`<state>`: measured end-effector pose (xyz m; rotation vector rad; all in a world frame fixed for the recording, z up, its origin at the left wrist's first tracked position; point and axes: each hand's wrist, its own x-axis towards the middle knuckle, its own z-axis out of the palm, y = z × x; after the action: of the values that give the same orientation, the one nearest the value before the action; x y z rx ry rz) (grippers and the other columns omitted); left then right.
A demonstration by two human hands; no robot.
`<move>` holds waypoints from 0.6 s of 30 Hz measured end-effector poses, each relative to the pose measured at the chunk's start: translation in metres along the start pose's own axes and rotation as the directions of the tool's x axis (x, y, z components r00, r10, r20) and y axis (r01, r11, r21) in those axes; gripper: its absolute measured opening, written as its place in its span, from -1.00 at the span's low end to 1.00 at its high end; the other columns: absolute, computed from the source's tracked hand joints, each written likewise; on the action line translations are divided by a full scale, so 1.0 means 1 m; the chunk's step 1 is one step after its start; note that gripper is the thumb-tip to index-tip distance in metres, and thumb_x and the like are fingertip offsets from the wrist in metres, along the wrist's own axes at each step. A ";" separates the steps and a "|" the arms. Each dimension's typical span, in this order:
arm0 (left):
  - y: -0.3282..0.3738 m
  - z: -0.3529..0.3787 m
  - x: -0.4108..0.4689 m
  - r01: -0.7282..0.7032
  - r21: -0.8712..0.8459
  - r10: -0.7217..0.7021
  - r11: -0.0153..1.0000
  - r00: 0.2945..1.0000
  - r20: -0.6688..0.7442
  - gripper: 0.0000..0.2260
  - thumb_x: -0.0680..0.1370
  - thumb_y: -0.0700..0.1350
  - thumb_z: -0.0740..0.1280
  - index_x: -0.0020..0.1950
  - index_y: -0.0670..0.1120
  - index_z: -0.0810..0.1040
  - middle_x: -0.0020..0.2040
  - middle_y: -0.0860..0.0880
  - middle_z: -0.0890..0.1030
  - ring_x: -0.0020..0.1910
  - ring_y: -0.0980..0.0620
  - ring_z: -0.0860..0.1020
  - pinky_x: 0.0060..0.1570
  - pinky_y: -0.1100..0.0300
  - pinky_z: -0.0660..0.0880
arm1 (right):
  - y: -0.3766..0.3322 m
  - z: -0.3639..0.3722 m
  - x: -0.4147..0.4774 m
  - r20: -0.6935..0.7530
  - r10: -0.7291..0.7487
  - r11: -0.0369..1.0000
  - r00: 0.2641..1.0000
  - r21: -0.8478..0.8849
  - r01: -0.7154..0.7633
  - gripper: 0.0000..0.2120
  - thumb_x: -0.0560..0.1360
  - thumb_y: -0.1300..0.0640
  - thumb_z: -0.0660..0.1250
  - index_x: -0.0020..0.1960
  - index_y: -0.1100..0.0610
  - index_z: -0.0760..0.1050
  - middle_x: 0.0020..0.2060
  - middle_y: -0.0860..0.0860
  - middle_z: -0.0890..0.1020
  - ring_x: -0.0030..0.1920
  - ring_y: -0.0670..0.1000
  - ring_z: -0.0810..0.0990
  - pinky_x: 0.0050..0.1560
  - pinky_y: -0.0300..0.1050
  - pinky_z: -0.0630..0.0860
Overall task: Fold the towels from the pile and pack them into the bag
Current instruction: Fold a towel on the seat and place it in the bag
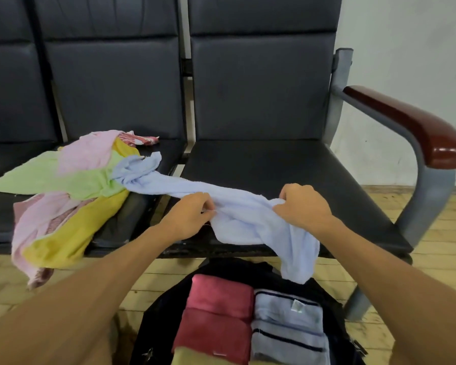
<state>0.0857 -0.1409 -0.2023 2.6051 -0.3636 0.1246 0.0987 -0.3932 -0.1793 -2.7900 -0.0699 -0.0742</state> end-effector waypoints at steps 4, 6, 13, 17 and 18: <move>0.020 -0.003 -0.014 -0.122 -0.172 0.132 0.978 0.990 0.047 -0.92 0.59 -0.14 0.31 -0.06 -0.12 0.56 -0.09 0.01 0.57 -0.16 0.13 0.52 -0.14 0.31 0.44 | -0.008 0.009 -0.001 -0.023 -0.283 0.958 0.959 0.041 0.284 -0.61 0.56 0.19 0.27 0.38 0.11 0.42 0.27 0.05 0.50 0.25 0.09 0.47 0.26 0.03 0.45; 0.027 -0.005 -0.023 -0.176 -0.252 0.202 0.951 0.976 0.082 -0.93 0.58 -0.17 0.33 -0.05 -0.15 0.57 -0.08 0.01 0.57 -0.13 0.13 0.52 -0.09 0.31 0.47 | -0.018 0.014 -0.001 0.033 -0.415 0.907 0.909 0.084 0.412 -0.63 0.60 0.07 0.25 0.40 0.03 0.41 0.30 -0.01 0.50 0.29 0.03 0.44 0.31 0.02 0.41; 0.017 -0.005 -0.034 -0.258 -0.205 0.301 0.944 0.927 0.222 -0.88 0.55 -0.18 0.36 -0.13 0.03 0.52 -0.11 0.19 0.52 -0.10 0.24 0.48 -0.05 0.40 0.39 | -0.036 0.037 0.002 0.169 -0.416 0.908 0.893 0.026 0.418 -0.67 0.60 0.00 0.26 0.34 0.01 0.44 0.15 0.00 0.55 0.10 0.01 0.52 0.19 0.01 0.49; 0.007 -0.014 -0.035 -0.221 -0.125 0.242 0.967 0.951 0.192 -0.92 0.57 -0.18 0.33 -0.10 -0.02 0.55 -0.12 0.16 0.53 -0.10 0.17 0.49 -0.05 0.30 0.45 | -0.037 0.033 0.004 0.139 -0.345 0.937 0.928 0.112 0.331 -0.74 0.58 0.14 0.28 0.26 0.07 0.51 0.07 0.00 0.59 -0.02 -0.02 0.56 0.03 -0.11 0.55; 0.005 -0.016 -0.035 -0.199 -0.099 0.215 0.975 0.956 0.198 -0.93 0.58 -0.19 0.32 -0.08 -0.05 0.56 -0.12 0.14 0.54 -0.10 0.16 0.50 -0.03 0.27 0.47 | -0.035 0.029 0.004 0.097 -0.332 0.938 0.938 0.141 0.317 -0.78 0.57 0.18 0.28 0.20 0.10 0.55 0.03 0.01 0.61 -0.05 -0.03 0.56 -0.01 -0.15 0.54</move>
<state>0.0501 -0.1285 -0.1917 2.5027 -0.7031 -0.0907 0.1024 -0.3496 -0.1946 -2.6291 -0.5484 0.0163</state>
